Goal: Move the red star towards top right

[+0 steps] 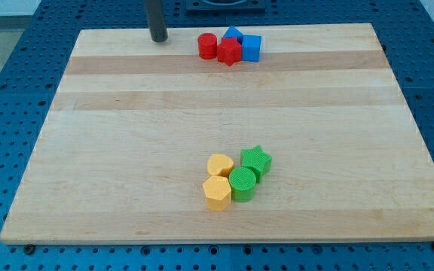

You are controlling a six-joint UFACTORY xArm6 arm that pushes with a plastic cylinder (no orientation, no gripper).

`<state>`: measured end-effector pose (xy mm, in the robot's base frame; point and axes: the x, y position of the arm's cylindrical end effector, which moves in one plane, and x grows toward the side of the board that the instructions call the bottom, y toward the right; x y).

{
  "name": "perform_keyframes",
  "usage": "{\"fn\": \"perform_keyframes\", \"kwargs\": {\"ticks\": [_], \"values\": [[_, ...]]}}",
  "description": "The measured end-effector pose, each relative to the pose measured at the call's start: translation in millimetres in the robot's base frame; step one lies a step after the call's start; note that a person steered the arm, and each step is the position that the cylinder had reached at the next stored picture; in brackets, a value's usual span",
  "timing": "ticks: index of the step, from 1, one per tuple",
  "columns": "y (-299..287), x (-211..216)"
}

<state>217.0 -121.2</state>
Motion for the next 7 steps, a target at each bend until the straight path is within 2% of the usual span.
{"fn": "perform_keyframes", "kwargs": {"ticks": [2,5,7], "values": [[50,2],[92,45],[144,57]]}}
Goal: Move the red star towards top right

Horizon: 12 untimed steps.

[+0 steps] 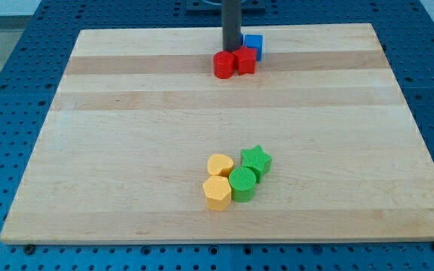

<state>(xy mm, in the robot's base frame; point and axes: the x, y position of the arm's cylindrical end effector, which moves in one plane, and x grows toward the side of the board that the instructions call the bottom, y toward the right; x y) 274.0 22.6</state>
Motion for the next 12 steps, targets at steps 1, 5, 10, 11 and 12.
{"fn": "perform_keyframes", "kwargs": {"ticks": [1,5,10,11,12], "values": [[29,4],[-14,18],[88,54],[103,69],[114,82]]}}
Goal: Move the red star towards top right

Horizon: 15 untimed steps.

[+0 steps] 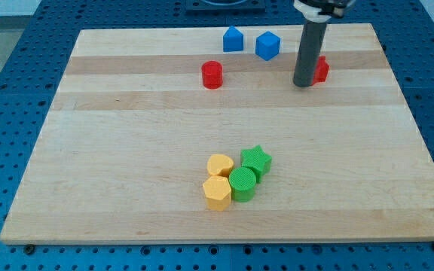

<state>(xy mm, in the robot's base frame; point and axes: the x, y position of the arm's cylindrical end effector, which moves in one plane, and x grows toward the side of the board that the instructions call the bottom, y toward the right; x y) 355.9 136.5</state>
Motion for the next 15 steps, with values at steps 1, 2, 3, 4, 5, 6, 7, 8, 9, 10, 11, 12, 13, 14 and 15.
{"fn": "perform_keyframes", "kwargs": {"ticks": [1,2,3,4,5,6,7,8,9,10,11,12,13,14,15], "values": [[15,0],[35,-5],[38,-22],[32,-39],[29,-56],[17,-60],[-1,-61],[-3,-68],[-1,-78],[7,-84],[16,-92],[25,-100],[33,-105],[32,-108],[17,-94]]}}
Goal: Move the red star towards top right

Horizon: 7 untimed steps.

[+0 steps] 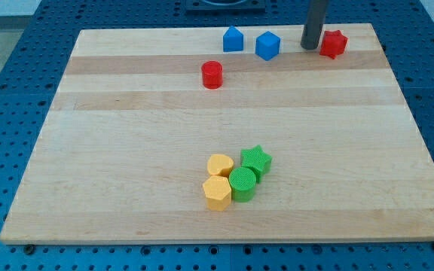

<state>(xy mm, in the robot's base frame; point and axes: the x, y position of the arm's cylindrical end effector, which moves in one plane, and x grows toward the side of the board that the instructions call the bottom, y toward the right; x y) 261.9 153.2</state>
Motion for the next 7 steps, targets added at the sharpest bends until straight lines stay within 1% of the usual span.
{"fn": "perform_keyframes", "kwargs": {"ticks": [1,2,3,5,6,7], "values": [[-8,26],[-4,44],[13,44],[34,16],[36,11],[31,27]]}}
